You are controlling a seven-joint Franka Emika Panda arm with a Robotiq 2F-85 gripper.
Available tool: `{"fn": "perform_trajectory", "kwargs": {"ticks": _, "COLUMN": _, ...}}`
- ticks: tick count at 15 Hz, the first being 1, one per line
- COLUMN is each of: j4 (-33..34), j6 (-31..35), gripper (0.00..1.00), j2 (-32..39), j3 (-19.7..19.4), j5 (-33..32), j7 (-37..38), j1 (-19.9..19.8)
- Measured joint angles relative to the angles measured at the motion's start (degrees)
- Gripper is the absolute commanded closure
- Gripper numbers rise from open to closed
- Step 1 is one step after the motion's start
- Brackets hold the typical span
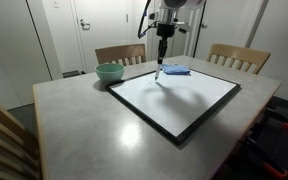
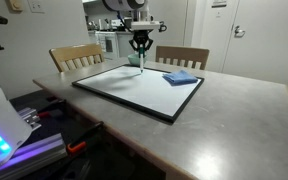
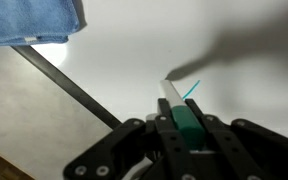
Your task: Take the marker out of the bowl and use it to write on the board
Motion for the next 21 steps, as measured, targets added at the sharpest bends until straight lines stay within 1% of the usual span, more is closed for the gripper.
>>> {"fn": "perform_trajectory", "kwargs": {"ticks": 10, "j4": 2.02, "j6": 0.25, "gripper": 0.95, "j2": 1.94, "j3": 0.30, "j5": 0.00, "j7": -0.77, "j1": 0.00}}
{"fn": "perform_trajectory", "kwargs": {"ticks": 21, "j4": 2.05, "j6": -0.02, "gripper": 0.95, "j2": 1.95, "j3": 0.38, "j5": 0.05, "j7": -0.74, "j1": -0.15}}
